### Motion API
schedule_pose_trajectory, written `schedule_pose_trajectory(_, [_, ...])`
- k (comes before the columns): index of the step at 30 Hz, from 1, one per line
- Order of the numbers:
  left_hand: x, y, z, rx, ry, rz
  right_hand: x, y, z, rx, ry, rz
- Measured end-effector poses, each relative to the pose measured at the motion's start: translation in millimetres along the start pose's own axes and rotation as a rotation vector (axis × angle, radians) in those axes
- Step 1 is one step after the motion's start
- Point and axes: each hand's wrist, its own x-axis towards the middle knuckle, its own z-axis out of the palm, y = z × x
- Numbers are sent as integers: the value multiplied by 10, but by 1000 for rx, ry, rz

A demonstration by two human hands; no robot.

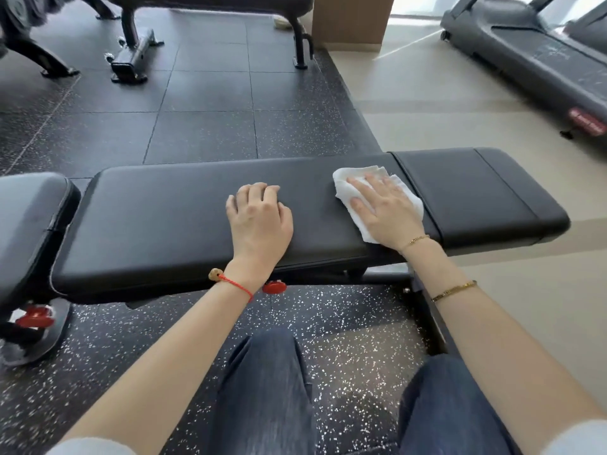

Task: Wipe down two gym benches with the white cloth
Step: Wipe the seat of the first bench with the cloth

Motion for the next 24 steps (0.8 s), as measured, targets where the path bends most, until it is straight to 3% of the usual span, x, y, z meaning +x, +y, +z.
schedule_pose_trajectory(6, [8,602,299,21,-26,-51,363,142,-38,11,-36,-46])
schedule_pose_trajectory(15, [-68,1220,579,76,-35,-185,-26,645,-87,13,-9,-292])
schedule_pose_trajectory(20, [-45,1398,690,139,-18,-233,25,1272,-151,4,58,-240])
schedule_pose_trajectory(24, [-51,1397,722,148,35,-248,459,1379,-175,-64,-22,-181])
